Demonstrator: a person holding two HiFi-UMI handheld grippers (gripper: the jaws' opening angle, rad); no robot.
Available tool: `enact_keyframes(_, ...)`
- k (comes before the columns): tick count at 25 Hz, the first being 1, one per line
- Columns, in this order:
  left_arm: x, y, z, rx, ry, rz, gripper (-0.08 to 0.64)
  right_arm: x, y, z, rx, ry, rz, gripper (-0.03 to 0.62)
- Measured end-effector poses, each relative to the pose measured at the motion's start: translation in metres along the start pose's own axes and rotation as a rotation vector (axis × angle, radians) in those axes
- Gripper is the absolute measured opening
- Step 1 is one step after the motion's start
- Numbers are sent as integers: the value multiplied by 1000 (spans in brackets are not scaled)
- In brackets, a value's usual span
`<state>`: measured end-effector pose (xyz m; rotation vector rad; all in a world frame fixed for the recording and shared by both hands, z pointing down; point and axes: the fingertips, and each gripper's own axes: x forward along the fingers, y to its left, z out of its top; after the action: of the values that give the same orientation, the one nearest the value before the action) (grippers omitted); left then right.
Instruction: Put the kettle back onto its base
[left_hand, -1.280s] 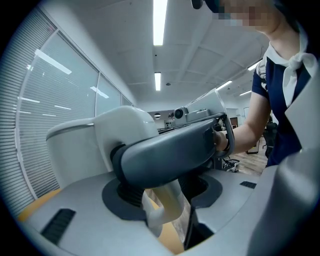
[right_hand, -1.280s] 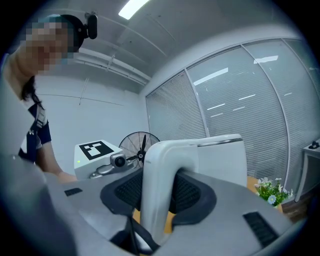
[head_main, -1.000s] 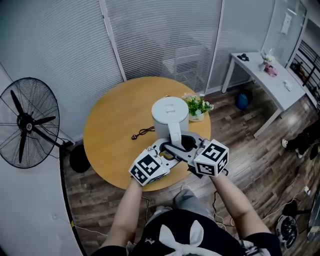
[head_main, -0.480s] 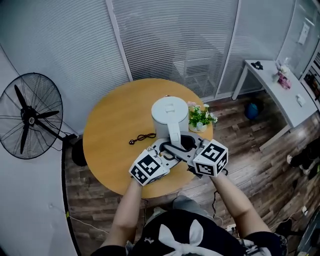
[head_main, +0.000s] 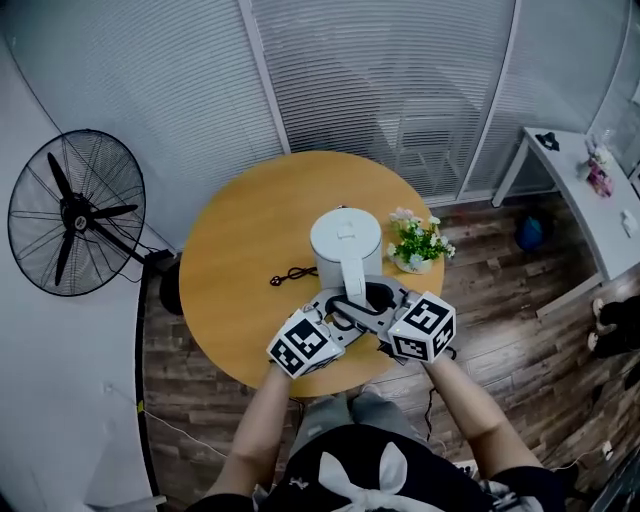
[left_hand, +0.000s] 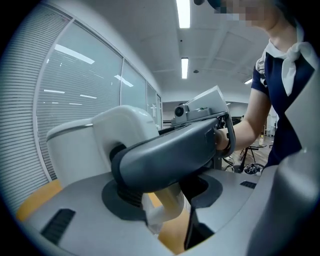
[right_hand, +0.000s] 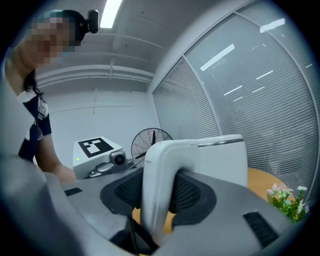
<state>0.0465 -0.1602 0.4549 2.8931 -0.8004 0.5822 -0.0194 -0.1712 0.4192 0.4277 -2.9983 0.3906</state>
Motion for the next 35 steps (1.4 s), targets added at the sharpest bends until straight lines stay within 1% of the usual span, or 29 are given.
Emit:
enact_keyframes(7,7,10,-21,-13,28,-21,212,10,-12,-15,35,23,-16,173)
enact_keyframes(11,10,12,-28,-42,31,-47,213,15,-18,-24,52,41,-35,173)
enact_keyframes(19,19,17,-46,-75,39,-89,212,21,-30,-43,95,67,-68,173)
enact_keyframes(28,30,19,-62,-103,54,-103,212,24,-41,-62,126,90,-86,173)
enact_keyframes(35,33,26,-71,-115,63,-105,212,31,-48,-68,127,111,-89,173)
